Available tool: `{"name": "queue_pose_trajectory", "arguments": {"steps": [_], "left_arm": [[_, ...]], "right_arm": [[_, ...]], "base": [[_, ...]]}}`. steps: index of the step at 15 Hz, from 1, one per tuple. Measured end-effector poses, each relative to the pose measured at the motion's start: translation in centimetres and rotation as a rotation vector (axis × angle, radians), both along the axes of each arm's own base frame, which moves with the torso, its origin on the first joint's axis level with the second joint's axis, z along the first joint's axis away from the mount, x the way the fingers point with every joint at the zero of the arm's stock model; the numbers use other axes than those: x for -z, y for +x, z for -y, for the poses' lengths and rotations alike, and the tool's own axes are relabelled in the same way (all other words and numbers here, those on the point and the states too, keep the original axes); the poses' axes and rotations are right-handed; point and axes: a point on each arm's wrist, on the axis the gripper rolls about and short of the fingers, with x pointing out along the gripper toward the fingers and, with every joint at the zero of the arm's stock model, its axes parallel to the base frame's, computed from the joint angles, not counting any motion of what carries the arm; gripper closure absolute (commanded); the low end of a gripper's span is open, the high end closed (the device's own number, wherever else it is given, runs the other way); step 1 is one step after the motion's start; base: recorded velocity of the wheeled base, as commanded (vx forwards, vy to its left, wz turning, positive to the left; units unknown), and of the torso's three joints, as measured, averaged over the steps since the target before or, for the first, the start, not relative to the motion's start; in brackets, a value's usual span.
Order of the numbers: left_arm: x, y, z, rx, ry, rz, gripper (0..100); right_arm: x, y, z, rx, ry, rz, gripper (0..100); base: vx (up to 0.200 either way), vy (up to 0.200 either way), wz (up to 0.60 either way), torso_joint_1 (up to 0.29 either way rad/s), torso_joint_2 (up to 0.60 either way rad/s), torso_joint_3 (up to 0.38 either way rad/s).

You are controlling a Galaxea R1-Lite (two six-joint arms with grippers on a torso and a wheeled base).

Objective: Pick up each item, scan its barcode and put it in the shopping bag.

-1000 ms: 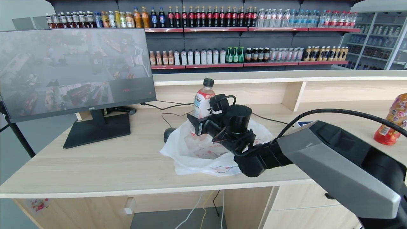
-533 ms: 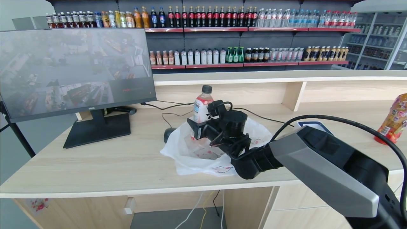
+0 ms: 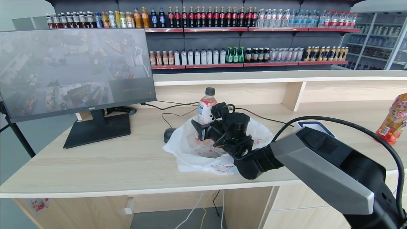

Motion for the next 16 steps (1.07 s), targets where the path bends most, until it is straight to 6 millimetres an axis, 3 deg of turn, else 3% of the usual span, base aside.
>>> {"name": "queue_pose_trajectory", "arguments": {"steps": [15, 16], "left_arm": [[0.00, 0.00, 0.00, 0.000, 0.000, 0.000, 0], [0.00, 0.00, 0.00, 0.000, 0.000, 0.000, 0]], "right_arm": [[0.51, -0.33, -0.43, -0.036, -0.078, 0.035, 100], [0.51, -0.33, -0.43, -0.036, -0.077, 0.035, 0]], "base": [[0.000, 0.000, 0.00, 0.000, 0.00, 0.000], [0.000, 0.000, 0.00, 0.000, 0.00, 0.000]]}}
